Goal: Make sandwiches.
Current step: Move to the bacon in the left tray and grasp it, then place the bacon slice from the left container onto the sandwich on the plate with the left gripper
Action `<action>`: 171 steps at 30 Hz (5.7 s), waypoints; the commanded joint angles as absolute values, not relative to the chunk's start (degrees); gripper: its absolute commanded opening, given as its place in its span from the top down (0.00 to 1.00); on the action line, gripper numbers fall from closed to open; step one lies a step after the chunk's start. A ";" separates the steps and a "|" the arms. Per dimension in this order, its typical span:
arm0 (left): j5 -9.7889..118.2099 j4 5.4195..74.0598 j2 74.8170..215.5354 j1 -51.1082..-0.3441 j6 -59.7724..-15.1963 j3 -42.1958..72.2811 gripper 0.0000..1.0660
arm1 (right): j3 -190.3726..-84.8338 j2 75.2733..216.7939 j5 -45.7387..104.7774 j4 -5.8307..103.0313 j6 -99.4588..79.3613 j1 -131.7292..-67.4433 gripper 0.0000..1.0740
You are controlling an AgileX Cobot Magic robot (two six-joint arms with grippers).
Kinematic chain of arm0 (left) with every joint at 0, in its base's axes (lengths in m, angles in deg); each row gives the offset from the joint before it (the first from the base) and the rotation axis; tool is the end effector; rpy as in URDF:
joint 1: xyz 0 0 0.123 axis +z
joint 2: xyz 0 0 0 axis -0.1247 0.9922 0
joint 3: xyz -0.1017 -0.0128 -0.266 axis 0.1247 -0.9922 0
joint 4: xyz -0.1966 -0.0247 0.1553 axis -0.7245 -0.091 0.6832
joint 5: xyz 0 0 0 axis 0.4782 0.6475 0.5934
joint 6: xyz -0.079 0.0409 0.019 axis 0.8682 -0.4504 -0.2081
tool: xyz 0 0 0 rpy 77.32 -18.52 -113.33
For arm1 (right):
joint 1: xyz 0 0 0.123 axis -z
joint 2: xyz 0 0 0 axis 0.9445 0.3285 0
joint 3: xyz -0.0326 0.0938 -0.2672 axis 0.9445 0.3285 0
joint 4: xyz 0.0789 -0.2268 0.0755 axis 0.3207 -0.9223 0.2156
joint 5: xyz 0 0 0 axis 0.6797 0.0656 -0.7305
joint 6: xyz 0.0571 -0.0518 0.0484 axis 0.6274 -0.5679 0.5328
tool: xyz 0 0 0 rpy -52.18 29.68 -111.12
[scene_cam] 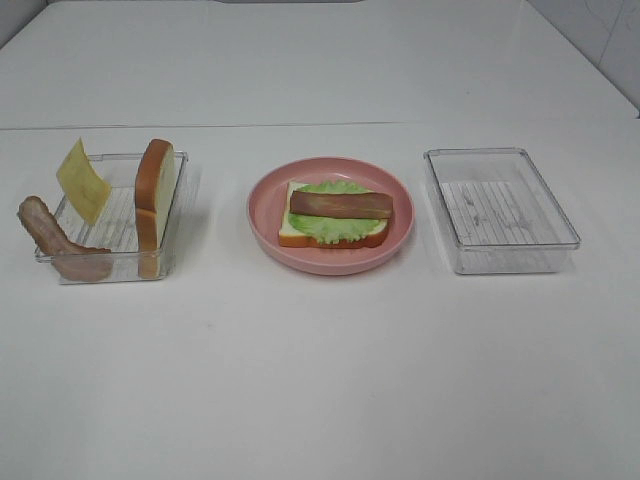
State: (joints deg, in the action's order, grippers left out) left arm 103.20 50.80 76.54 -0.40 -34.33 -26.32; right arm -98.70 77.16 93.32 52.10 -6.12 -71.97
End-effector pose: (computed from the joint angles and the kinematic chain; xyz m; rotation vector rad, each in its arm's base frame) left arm -0.0048 -0.0055 0.2795 -0.1056 2.0214 0.0076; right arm -0.0057 0.0051 0.2783 -0.0344 2.0315 0.0824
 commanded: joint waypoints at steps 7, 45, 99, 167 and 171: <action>111.33 53.72 99.86 -0.29 -34.68 -19.11 0.04 | -98.58 75.79 93.03 52.27 -6.75 -71.91 0.08; 112.14 52.40 190.44 -9.11 -29.92 33.26 0.04 | -98.58 75.79 93.03 51.64 -7.79 -71.91 0.08; 104.12 53.38 197.37 -9.63 -30.44 33.32 0.64 | -98.58 75.79 93.03 51.64 -7.79 -71.91 0.08; 111.11 34.30 178.98 -23.03 -37.83 53.03 1.00 | -98.58 75.79 93.03 51.64 -7.79 -71.91 0.09; 110.93 32.81 182.36 -25.55 -37.83 56.98 1.00 | -98.58 75.79 93.03 51.64 -7.79 -71.91 0.09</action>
